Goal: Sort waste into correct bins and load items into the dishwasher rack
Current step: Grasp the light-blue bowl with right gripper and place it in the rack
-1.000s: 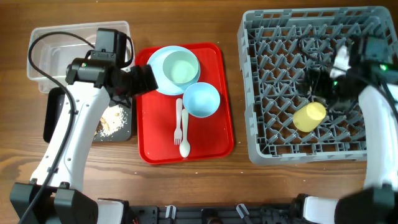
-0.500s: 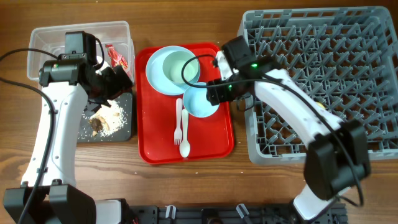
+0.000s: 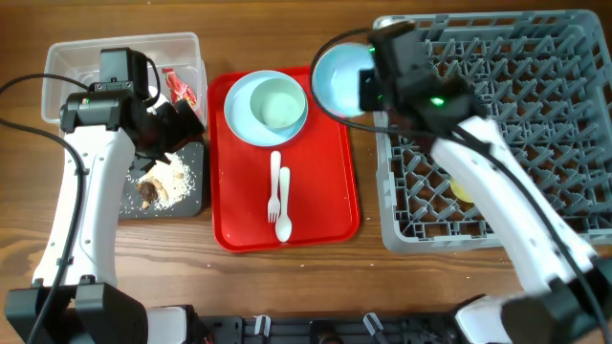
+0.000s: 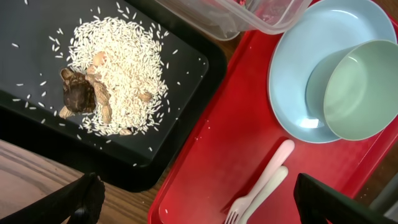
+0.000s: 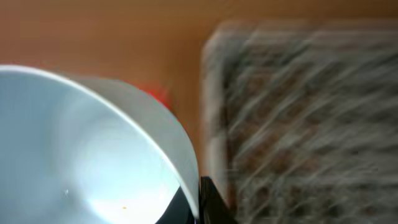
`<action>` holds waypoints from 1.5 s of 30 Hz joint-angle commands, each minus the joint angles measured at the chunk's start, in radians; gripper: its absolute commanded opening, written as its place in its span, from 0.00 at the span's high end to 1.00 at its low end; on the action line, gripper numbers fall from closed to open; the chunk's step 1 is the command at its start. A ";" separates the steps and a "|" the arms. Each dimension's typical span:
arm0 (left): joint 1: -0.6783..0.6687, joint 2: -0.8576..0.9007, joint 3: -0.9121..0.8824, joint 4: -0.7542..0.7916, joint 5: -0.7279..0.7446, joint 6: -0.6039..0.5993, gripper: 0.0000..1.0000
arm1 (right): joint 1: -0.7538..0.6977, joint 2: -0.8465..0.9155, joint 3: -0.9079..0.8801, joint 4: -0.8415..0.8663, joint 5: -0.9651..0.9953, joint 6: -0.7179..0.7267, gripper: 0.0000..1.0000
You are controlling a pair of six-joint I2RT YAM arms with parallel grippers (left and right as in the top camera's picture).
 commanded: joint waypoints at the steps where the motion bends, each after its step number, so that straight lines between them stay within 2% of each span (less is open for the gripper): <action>1: 0.008 -0.004 0.001 0.013 -0.013 -0.014 0.01 | -0.002 -0.003 -0.001 0.140 0.502 -0.150 0.96; 3: 0.008 -0.004 0.001 0.017 -0.013 -0.014 0.01 | -0.023 0.027 -0.008 0.353 0.653 -0.343 0.96; 5: 0.008 -0.004 0.001 0.019 -0.013 -0.013 0.01 | -0.063 0.074 -0.008 0.520 0.701 -0.452 0.96; 6: 0.008 -0.004 0.001 0.020 -0.013 -0.013 0.01 | -0.077 0.093 -0.008 0.552 0.706 -0.468 0.96; 10: 0.008 -0.004 0.001 0.031 -0.013 -0.013 0.01 | -0.142 0.256 -0.008 0.585 0.735 -0.468 0.96; 15: 0.008 -0.004 0.001 0.032 -0.013 -0.014 0.01 | -0.143 0.447 -0.008 0.586 0.743 -0.463 0.96; 21: 0.008 -0.004 0.001 0.032 -0.013 -0.014 0.02 | -0.143 0.510 -0.008 0.684 0.818 -0.444 0.96; 27: 0.008 -0.004 0.001 0.032 -0.013 -0.013 0.01 | -0.125 0.510 -0.040 0.630 0.806 -0.448 0.96; 29: 0.008 -0.004 0.001 0.032 -0.013 -0.013 0.01 | -0.095 0.510 -0.040 0.563 0.731 -0.430 0.96; 31: 0.008 -0.004 0.001 0.032 -0.013 -0.013 0.01 | -0.076 0.510 -0.040 0.509 0.727 -0.351 0.96; 37: 0.008 -0.004 0.001 0.035 -0.013 -0.013 0.01 | -0.030 0.493 -0.040 0.305 0.537 -0.323 0.95; 39: 0.008 -0.004 0.001 0.037 -0.013 -0.013 0.01 | -0.029 0.457 -0.039 0.241 0.437 -0.298 0.78; 42: 0.008 -0.004 0.001 0.040 -0.013 -0.013 0.00 | -0.029 0.361 -0.031 0.137 0.238 -0.285 0.36; 44: 0.008 -0.004 0.001 0.040 -0.013 -0.010 0.00 | -0.029 0.286 -0.025 0.098 0.143 -0.285 0.32; 45: 0.008 -0.004 0.001 0.036 -0.023 -0.009 0.00 | -0.029 0.210 -0.025 0.081 0.013 -0.285 0.31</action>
